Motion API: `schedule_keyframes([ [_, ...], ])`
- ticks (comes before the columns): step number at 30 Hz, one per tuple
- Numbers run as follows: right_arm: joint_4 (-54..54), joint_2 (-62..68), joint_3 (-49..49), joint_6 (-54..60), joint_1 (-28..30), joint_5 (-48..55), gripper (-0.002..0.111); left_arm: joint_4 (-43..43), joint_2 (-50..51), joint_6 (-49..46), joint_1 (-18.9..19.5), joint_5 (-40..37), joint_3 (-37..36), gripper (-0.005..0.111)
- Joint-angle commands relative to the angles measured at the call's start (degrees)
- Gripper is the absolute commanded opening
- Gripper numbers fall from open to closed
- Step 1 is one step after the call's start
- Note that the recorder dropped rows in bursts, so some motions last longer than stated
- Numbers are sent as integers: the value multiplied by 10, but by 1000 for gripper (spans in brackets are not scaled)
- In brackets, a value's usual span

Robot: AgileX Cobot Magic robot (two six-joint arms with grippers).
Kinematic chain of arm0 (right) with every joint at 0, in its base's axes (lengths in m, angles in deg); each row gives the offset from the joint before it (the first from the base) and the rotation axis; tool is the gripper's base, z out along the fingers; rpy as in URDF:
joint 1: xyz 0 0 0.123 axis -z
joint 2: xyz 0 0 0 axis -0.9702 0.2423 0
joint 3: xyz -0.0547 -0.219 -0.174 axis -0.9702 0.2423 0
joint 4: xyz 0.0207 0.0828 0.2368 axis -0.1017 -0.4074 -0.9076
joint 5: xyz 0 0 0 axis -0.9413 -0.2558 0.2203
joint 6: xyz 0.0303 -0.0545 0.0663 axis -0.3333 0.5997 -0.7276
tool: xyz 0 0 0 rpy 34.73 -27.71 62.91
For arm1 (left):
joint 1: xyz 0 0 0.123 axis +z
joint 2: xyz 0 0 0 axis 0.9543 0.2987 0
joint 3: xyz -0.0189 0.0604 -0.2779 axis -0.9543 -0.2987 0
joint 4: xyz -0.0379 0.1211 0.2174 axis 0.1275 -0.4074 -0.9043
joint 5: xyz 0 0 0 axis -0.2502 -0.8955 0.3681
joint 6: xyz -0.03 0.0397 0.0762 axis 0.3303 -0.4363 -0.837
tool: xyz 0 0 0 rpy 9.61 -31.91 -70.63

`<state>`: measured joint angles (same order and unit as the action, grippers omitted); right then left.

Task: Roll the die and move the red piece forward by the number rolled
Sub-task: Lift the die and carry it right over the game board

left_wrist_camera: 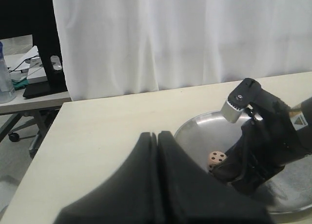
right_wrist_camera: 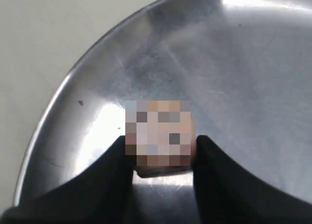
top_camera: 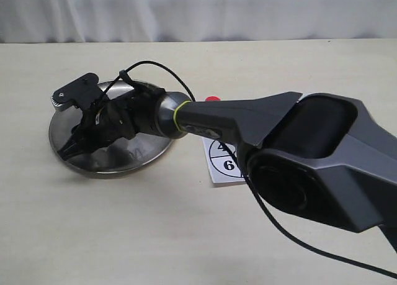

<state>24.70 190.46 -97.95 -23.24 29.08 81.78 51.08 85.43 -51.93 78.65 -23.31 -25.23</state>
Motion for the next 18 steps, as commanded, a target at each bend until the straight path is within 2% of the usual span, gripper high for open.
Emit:
schedule_keyframes([
  [1, 1, -43, -4, 6, 3, 45, 4, 3, -3, 2, -1, 9, -1, 0],
  [10, 33, -179, 11, 26, 55, 214, 4, 3, -3, 2, -1, 9, -1, 0],
  [13, 34, -234, 71, 38, 90, 215, 4, 3, -3, 2, -1, 9, -1, 0],
  [18, 17, -338, 243, 39, 179, 146, 4, 3, -3, 2, -1, 9, -1, 0],
])
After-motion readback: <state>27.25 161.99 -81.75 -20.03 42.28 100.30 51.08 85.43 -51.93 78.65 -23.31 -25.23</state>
